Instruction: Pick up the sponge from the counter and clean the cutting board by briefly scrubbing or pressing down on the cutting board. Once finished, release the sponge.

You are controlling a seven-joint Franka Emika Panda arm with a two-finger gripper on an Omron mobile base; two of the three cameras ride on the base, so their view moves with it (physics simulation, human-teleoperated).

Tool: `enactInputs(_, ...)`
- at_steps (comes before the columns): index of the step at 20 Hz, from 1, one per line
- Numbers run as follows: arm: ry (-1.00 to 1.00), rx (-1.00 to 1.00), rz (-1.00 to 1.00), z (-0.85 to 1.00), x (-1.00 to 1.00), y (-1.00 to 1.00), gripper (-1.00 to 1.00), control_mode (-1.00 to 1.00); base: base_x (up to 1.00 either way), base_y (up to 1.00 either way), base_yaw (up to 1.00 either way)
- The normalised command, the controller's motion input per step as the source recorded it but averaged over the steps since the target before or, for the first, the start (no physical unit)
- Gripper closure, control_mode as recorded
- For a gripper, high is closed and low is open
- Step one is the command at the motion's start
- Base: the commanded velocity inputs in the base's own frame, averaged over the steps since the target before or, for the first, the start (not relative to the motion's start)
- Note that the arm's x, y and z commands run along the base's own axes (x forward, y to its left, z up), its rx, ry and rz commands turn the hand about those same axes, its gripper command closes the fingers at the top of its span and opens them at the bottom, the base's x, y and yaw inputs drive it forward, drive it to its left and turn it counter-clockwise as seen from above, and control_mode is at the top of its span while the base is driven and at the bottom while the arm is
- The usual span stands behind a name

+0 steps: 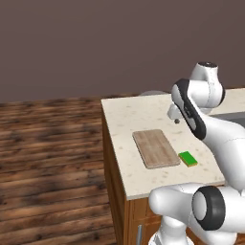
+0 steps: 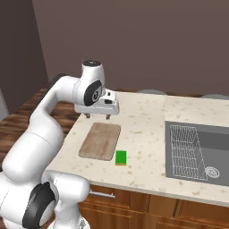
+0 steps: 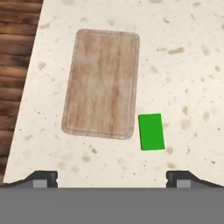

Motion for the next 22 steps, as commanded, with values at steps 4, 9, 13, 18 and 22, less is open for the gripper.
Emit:
enactInputs(4,0.11,0.00,0.00,-0.25,0.00,-0.34,-1.00,-1.00,0.00,0.00,0.00)
enactInputs(9,0.14,0.00,0.00,-0.29,0.00,-0.24,-1.00,-1.00,0.00,0.00,0.00)
enactInputs(13,0.13,0.00,0.00,-0.33,0.00,-0.16,-1.00,-1.00,0.00,0.00,0.00)
enactInputs(18,0.10,0.00,0.00,-0.34,0.00,-0.10,-1.00,-1.00,0.00,0.00,0.00)
enactInputs(22,0.01,0.00,0.00,-0.39,0.00,-0.08,-1.00,-1.00,0.00,0.00,0.00)
